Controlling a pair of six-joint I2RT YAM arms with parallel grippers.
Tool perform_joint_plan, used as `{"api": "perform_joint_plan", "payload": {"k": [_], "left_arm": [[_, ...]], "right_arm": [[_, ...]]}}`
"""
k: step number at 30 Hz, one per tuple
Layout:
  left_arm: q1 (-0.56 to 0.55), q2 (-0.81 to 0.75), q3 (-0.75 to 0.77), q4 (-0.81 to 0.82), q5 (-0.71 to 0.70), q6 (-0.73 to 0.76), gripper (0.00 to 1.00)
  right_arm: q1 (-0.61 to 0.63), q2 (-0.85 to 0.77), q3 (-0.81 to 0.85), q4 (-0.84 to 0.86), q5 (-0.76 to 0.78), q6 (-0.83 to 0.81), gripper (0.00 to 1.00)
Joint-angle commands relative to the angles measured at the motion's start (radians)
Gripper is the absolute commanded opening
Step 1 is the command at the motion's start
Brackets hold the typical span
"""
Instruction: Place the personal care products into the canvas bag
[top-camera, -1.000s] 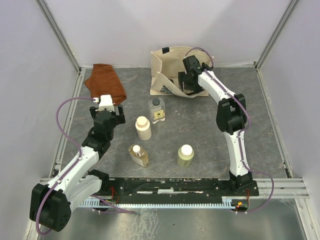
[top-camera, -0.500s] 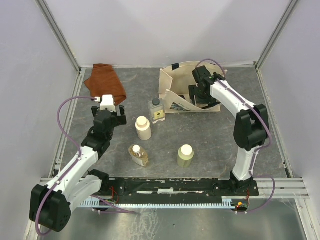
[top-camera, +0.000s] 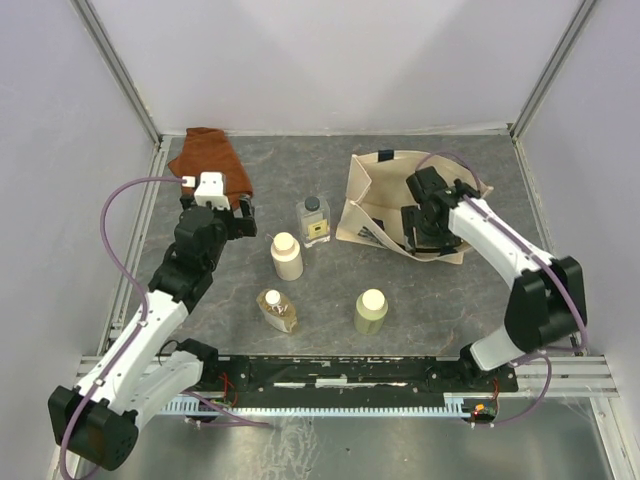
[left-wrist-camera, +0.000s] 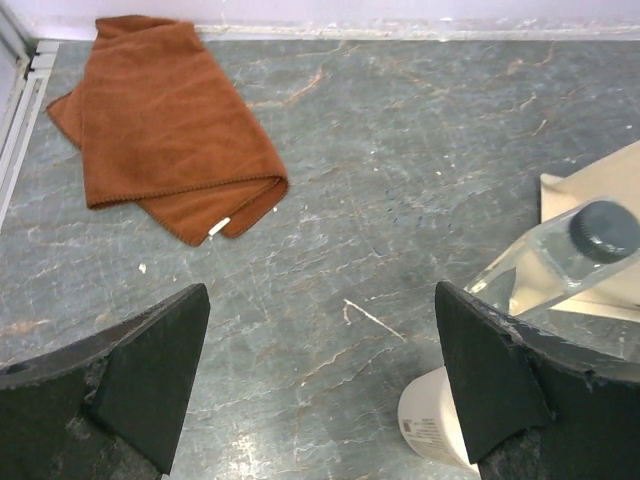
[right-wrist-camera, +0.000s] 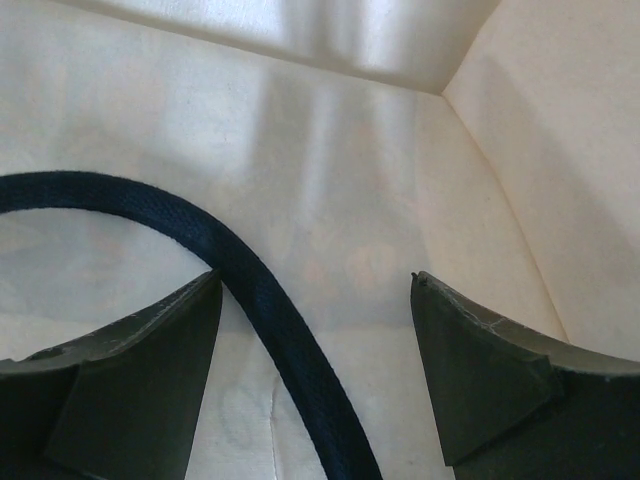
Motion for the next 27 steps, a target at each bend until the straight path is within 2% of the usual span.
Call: {"api": "perform_joint_plan", "payload": {"k": [1,8,14,21,27], "left_arm": [[-0.038,-0.007,0.088,-0.056,0.010,-0.050,1.00],[-0.153,0.046,0.145,-0.081,-0.003,-0.063,0.99],[-0.191,0.142,0.229,-0.034,0.070,-0.073,1.00],[-0.259,0.347,0.490,0.016,0.163,-0.066,1.00],[-0.396,0.536,0.685,0.043,0.191,-0.038,0.99]], "right_arm": [[0.002,-0.144,-0.068,-0.055,0.029,0.034,0.84],[0.003,-0.290,-0.102,-0.137,0.034,0.051,0.85],[0.008,-0.357,0.085,-0.258,0.035,0.034,0.86],[0.072,-0.379,0.371,-0.390,0.079,0.039,0.87],[0.152,-0.403,0.425,-0.458,0.007,0.063,0.88]]}}
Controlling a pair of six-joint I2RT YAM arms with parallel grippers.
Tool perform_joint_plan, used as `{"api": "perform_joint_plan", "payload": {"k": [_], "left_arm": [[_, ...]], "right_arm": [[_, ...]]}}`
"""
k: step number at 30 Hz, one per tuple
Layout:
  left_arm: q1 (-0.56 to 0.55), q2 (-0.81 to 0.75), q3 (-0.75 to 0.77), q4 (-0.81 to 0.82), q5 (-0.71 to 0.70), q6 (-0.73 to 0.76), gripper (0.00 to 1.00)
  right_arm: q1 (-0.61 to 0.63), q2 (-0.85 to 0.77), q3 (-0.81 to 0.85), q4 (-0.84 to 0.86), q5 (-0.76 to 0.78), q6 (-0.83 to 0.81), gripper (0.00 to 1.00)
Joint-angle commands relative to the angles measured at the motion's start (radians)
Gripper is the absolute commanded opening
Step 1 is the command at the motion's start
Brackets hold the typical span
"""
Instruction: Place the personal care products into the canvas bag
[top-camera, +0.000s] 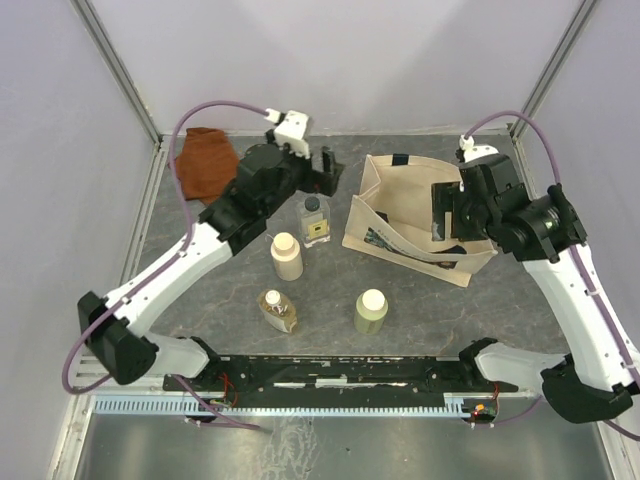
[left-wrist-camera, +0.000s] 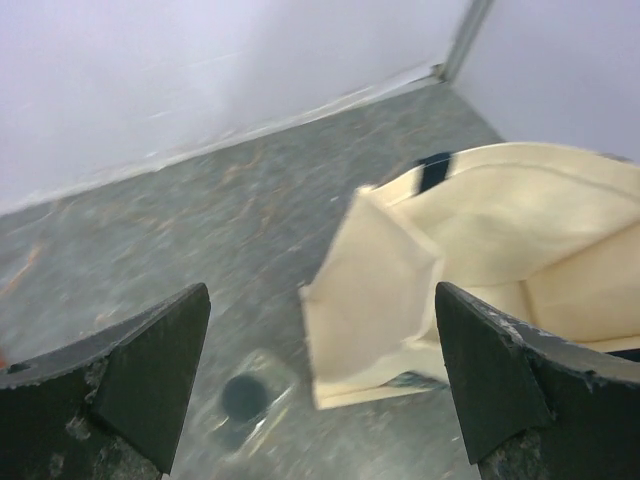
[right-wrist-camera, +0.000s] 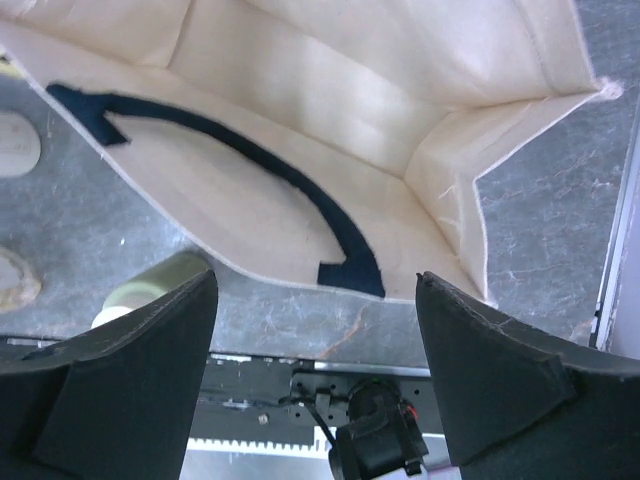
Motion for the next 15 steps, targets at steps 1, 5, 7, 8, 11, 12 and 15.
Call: {"api": "perform_joint_plan", "payload": {"k": [1,5,7,8,11,12,15], "left_arm": [[-0.105,0.127,0.143,0.070,0.056,0.009,1.00],[-0.180,0.231,0.217,0.065,0.054,0.036,1.00],[-0.208,0.280,0.245,0.045,0.020,0.054,0.99],[-0.218,0.303,0.259,0.033,0.003,0.063,0.99],[-0.247,0.358,0.284,0.000,-0.054,0.089,1.00],[-0.255,0.371,0.290,-0.010,-0.077,0.098,1.00],[-0.267,0.407,0.302,-0.036,-0.161,0.120,0.99]], "right_arm": [[0.072,-0.026,0.025,-0.097,-0.035,0.042,0.88],[0.187,-0.075,-0.003,-0.120,-0.030,0.103,0.88],[0.237,-0.088,-0.021,-0.129,-0.028,0.131,0.88],[0.265,-0.092,-0.032,-0.131,-0.025,0.145,0.88],[0.355,-0.094,-0.083,-0.117,-0.014,0.194,0.88],[0.397,-0.089,-0.098,-0.111,-0.007,0.212,0.88],[0.516,-0.068,-0.125,-0.098,0.042,0.275,0.88]]}}
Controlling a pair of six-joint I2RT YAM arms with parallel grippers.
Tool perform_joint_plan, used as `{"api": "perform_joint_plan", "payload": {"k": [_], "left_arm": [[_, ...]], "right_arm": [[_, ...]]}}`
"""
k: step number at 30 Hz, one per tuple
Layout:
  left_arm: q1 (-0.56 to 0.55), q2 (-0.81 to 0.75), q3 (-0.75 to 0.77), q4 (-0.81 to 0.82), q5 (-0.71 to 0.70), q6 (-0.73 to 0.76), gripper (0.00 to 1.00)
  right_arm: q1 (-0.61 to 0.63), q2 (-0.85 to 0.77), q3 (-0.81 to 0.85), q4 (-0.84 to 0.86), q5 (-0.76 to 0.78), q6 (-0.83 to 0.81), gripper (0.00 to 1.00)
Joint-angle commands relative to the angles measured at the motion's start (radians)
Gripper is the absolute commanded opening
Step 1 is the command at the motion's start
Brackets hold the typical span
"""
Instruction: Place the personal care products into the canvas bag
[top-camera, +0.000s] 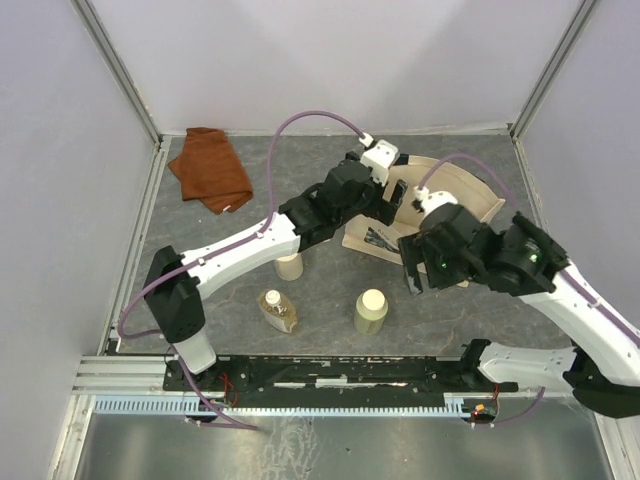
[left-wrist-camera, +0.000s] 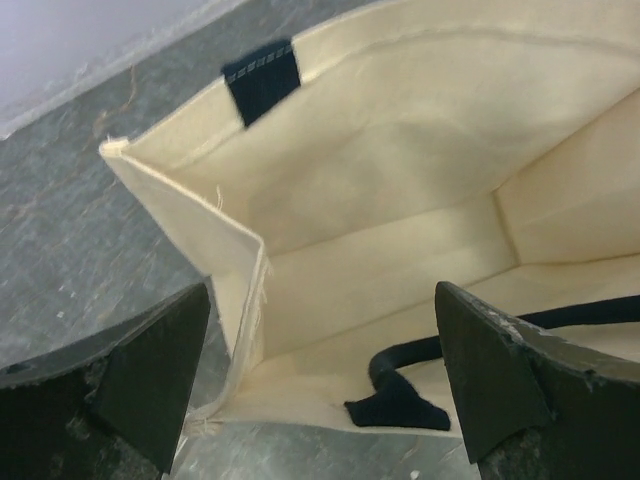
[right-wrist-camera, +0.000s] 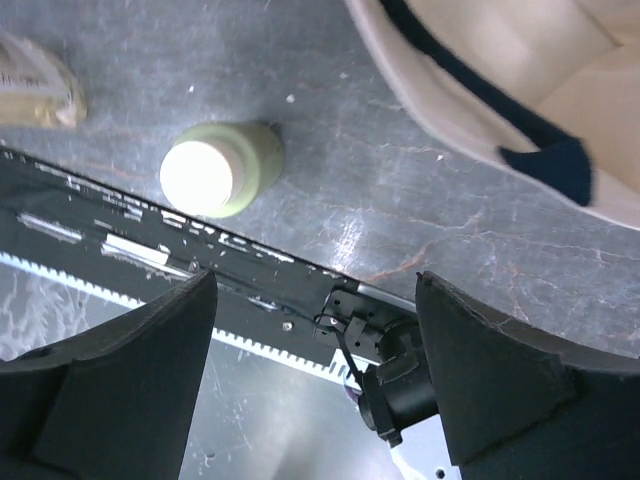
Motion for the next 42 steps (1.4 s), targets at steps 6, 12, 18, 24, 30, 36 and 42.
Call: {"api": "perform_joint_plan", "payload": {"k": [6,12,18,24,30,36,42], "left_arm": [[-0.016,0.064,0.061,-0.039,-0.260,0.112,1.00],[-0.016,0.094,0.058,-0.046,-0.216,0.132,0.35],[0.002,0.117,0.047,-0.054,-0.155,0.122,0.03],[0.065,0.106,0.039,-0.078,-0.096,0.091,0.03],[0.137,0.080,0.030,-0.089,-0.069,0.092,0.02],[0.175,0.052,0.015,-0.106,-0.061,0.113,0.03],[0.191,0.024,0.009,-0.134,-0.056,0.128,0.03]], "right_arm": [[0.327,0.094,-0.056,0.036,0.160,0.219,0.89],[0.392,0.105,-0.145,0.132,0.164,0.285,0.90],[0.426,0.110,-0.213,0.165,0.166,0.312,0.92],[0.489,0.115,-0.215,0.176,0.204,0.351,0.92],[0.505,0.148,-0.242,0.211,0.200,0.338,0.93],[0.506,0.252,-0.287,0.309,0.210,0.300,0.98],[0.506,0.326,-0.297,0.329,0.232,0.316,1.00]]}}
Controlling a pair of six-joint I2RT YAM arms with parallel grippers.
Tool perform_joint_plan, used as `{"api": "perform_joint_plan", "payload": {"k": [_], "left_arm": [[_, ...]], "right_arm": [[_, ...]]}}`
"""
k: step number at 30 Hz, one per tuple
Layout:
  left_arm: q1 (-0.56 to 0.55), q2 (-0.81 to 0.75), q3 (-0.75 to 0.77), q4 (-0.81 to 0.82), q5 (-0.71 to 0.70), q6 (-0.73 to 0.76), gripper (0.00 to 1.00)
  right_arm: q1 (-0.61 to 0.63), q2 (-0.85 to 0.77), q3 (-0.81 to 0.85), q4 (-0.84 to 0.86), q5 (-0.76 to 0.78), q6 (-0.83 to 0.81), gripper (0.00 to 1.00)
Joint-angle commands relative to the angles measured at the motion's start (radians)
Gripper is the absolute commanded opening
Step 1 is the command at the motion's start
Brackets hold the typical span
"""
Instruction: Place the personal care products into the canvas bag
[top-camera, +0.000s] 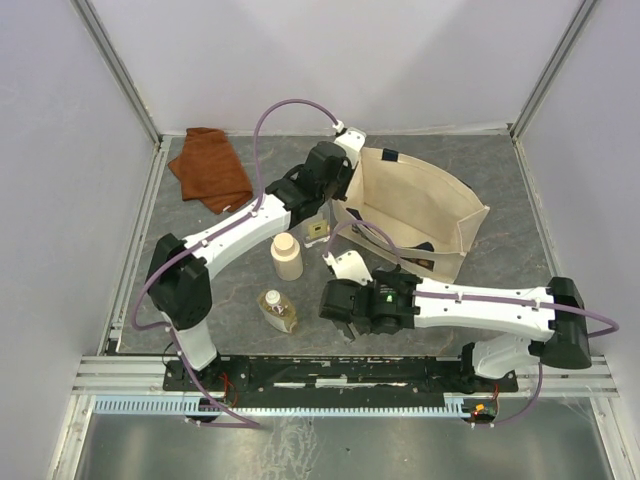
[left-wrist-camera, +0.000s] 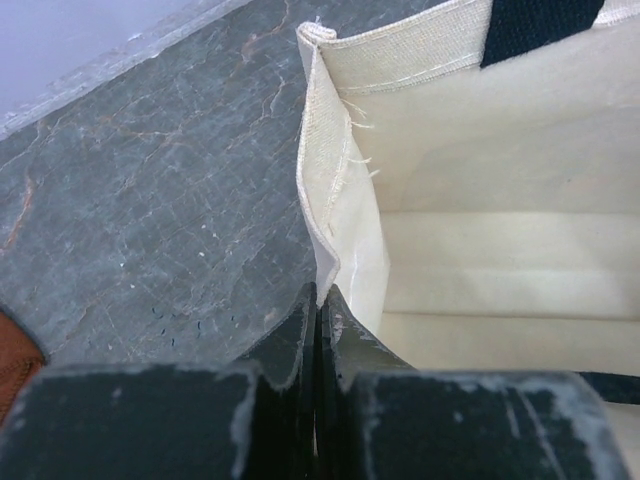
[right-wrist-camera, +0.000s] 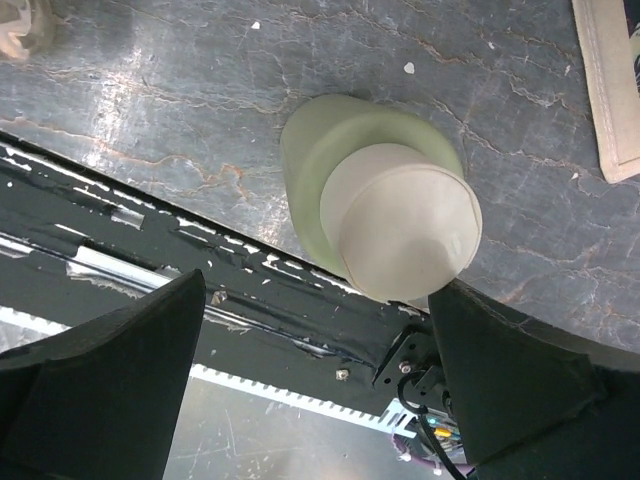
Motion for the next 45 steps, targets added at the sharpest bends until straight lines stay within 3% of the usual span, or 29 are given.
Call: {"api": "perform_joint_plan", "payload": {"k": [1,12,19,26,30,33,35,40,45], "left_arm": [[0.014,-0.065,-0.009,-0.041,0.014,0.031,0.03],[0.023,-0.094,-0.022,-0.058,0.021,0.028,0.03],[0.023,-0.109,-0.023,-0.076,0.032,0.025,0.03],[0.023,-0.116,-0.031,-0.078,0.039,0.022,0.03],[0.023,-0.116,-0.032,-0.076,0.043,0.019,0.02],[0.023,-0.113,-0.034,-0.076,0.045,0.017,0.03],[0.023,-0.112,-0.035,-0.078,0.050,0.013,0.02],[0.024,-0.113,-0.040,-0.078,0.057,0.014,0.03],[0.025,-0.116,-0.042,-0.077,0.056,0.023,0.03]], "right_arm": [[0.002,0.000,-0.017,0.054,0.052,0.015,1.00],[-0.113,-0.116,-0.167,0.120,0.025,-0.038,1.00],[-0.155,-0.053,-0.207,0.270,-0.055,-0.120,1.00],[-0.163,-0.025,-0.291,0.397,-0.123,-0.089,0.96],[-0.162,-0.026,-0.293,0.351,-0.128,-0.077,0.80],[-0.163,-0.042,-0.279,0.301,-0.108,-0.071,0.49],[-0.162,-0.060,-0.255,0.257,-0.094,-0.065,0.36],[-0.161,-0.129,-0.140,0.085,-0.050,-0.042,0.27],[-0.161,-0.231,0.030,-0.100,-0.013,-0.030,0.26]]}}
